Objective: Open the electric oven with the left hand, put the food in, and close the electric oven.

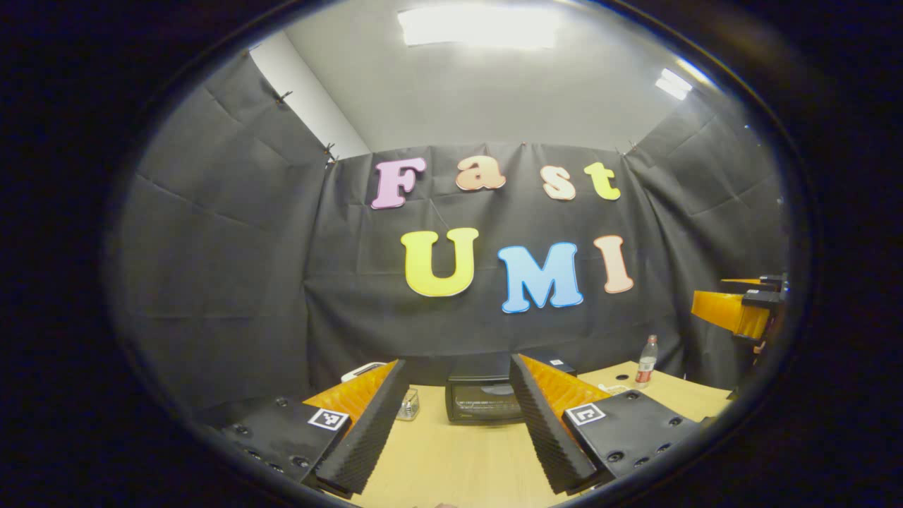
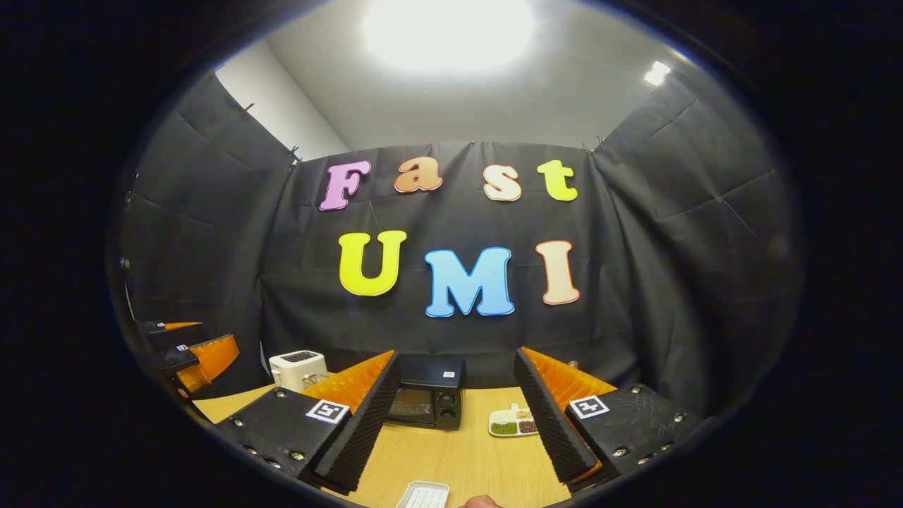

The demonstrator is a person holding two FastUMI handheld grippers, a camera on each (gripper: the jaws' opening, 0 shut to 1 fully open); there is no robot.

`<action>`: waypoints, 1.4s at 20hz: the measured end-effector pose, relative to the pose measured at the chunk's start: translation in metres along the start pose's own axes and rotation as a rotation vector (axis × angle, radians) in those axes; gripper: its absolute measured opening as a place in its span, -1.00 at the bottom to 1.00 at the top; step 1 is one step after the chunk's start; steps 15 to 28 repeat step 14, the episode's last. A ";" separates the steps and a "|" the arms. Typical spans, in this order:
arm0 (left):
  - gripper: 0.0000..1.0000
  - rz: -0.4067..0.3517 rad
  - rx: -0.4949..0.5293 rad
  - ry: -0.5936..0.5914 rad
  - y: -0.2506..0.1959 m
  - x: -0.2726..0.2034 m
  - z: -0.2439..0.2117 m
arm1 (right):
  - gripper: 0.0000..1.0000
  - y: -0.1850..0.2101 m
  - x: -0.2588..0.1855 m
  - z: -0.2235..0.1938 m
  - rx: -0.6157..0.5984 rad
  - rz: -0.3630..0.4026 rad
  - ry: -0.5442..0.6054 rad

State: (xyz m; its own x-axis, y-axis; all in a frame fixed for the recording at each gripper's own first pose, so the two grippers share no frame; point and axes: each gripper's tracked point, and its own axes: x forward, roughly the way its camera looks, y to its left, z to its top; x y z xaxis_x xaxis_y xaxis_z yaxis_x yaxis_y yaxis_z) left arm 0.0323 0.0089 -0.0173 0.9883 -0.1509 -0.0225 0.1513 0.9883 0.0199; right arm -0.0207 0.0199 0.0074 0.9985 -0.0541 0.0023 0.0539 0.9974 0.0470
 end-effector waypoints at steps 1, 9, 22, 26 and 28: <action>1.00 0.001 0.000 -0.004 0.003 -0.002 0.001 | 0.95 0.001 -0.002 0.001 -0.004 -0.002 -0.004; 0.91 -0.005 -0.033 -0.017 0.016 -0.014 0.007 | 0.95 0.010 -0.015 0.001 -0.014 -0.017 0.006; 1.00 -0.004 -0.018 -0.029 0.022 -0.014 0.007 | 0.95 0.016 -0.016 -0.003 -0.015 -0.023 0.020; 1.00 -0.004 -0.018 -0.029 0.022 -0.014 0.007 | 0.95 0.016 -0.016 -0.003 -0.015 -0.023 0.020; 1.00 -0.004 -0.018 -0.029 0.022 -0.014 0.007 | 0.95 0.016 -0.016 -0.003 -0.015 -0.023 0.020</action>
